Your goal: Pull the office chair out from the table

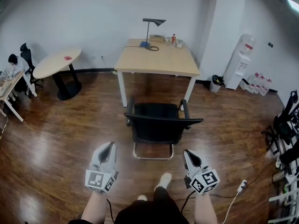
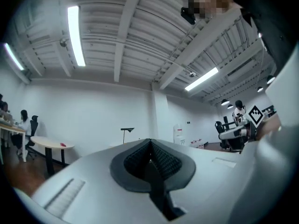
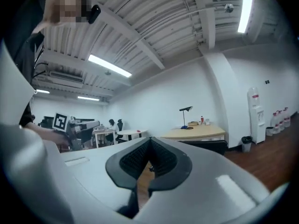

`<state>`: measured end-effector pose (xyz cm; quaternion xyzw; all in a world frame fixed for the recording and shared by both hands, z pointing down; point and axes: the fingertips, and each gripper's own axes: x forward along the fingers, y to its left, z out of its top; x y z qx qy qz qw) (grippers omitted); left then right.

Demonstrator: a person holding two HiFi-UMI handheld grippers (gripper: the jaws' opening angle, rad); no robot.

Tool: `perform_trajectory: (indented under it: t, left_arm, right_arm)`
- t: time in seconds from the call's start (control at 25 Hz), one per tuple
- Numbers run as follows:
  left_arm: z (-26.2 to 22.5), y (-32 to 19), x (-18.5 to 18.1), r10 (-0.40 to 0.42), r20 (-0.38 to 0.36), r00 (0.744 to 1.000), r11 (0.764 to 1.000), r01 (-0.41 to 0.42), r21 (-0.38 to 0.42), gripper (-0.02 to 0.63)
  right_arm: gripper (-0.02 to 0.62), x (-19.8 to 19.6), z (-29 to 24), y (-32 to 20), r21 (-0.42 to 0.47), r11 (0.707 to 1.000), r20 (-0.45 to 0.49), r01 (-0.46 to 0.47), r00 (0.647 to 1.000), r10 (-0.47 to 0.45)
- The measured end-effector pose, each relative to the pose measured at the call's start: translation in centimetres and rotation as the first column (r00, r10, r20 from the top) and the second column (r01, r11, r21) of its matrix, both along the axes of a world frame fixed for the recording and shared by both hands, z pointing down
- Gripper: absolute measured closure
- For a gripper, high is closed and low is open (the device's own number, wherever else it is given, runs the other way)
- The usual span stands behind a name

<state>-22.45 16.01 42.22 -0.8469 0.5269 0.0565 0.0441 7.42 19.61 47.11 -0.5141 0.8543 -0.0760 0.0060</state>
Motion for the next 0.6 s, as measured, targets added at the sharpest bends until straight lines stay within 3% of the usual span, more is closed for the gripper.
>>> perform_trajectory:
  t: [0.2,0.6]
  left_arm:
    - [-0.5,2.2,-0.3,-0.001,0.009,1.000,1.000,0.001,0.027,0.604]
    - [0.3,3.6,1.6,-0.005,-0.049,0.999,1.000,0.004,-0.023,0.603]
  right_arm:
    - [0.581,1.2,0.3,1.3,0.005,0.999,0.056,-0.040,0.998,0.039]
    - [0.573,2.9,-2.8,2.6,0.070,0.997,0.097,-0.028,0.995,0.021]
